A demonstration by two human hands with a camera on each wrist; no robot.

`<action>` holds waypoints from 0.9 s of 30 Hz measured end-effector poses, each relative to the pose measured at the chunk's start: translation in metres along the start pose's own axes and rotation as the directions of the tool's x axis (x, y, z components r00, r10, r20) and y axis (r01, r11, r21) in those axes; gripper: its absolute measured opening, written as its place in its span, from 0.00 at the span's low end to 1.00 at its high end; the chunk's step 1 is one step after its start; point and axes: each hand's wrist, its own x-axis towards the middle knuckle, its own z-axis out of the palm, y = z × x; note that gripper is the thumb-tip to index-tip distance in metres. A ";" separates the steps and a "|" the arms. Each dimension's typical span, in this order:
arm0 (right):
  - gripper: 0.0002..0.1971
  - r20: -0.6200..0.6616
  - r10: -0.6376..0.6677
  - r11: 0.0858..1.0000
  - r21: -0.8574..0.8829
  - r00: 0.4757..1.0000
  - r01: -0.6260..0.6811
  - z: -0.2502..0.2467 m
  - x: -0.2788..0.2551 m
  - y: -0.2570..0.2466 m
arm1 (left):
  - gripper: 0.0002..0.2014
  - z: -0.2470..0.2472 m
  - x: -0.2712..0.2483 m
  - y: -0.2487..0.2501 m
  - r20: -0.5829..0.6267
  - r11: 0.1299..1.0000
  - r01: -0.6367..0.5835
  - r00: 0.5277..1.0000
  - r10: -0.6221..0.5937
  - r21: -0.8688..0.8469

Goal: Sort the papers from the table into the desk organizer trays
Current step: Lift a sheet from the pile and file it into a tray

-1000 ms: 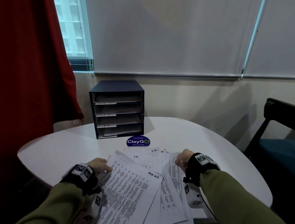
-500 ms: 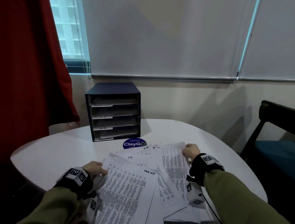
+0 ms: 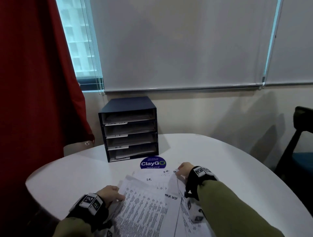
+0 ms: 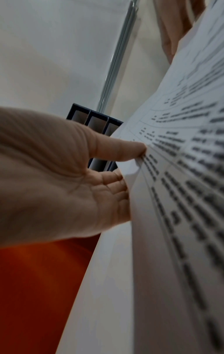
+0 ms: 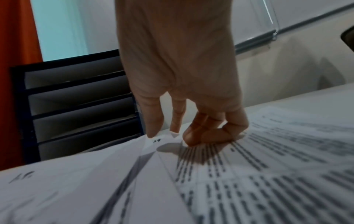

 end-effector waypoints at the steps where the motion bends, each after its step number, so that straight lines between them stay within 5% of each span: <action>1: 0.25 -0.004 0.010 1.000 -0.005 1.000 -0.010 0.000 0.002 -0.001 | 0.08 0.000 0.001 0.000 0.002 1.000 0.002 1.000 -0.002 0.002; 5: 0.24 -0.078 0.036 0.993 0.118 0.996 -0.026 -0.003 -0.005 -0.004 | 0.07 0.004 -0.006 0.005 -0.017 1.000 0.008 1.000 -0.008 0.011; 8: 0.11 -0.113 0.060 0.940 0.342 0.992 -0.018 -0.015 -0.005 0.010 | 0.11 0.007 -0.009 0.008 -0.054 1.000 0.004 0.999 -0.003 0.025; 11: 0.06 -0.045 0.122 0.675 0.736 0.991 -0.050 -0.025 -0.013 0.031 | 0.09 0.008 -0.013 0.011 -0.050 1.000 0.018 0.999 -0.018 0.009; 13: 0.05 -0.017 0.132 0.535 0.843 0.991 -0.056 -0.025 -0.024 0.042 | 0.06 0.005 -0.016 0.012 -0.046 1.000 0.013 0.999 -0.012 0.023; 18: 0.04 -0.012 0.045 0.652 0.758 0.999 -0.020 -0.010 -0.047 0.044 | 0.09 0.007 -0.015 0.011 -0.052 0.991 -0.020 0.998 0.027 0.134; 21: 0.08 -0.146 0.078 0.759 0.650 0.986 0.036 -0.010 -0.046 0.038 | 0.06 0.010 -0.025 0.018 -0.069 0.979 -0.021 0.997 0.035 0.203; 24: 0.10 -0.487 0.133 0.843 0.514 0.863 0.161 -0.028 -0.059 0.028 | 0.08 0.013 -0.033 0.023 -0.075 0.967 -0.022 0.996 0.042 0.254; 27: 0.05 -0.719 0.036 0.736 0.489 0.694 0.468 -0.066 -0.089 0.009 | 0.09 0.016 -0.042 0.028 -0.108 0.957 -0.004 0.993 0.037 0.291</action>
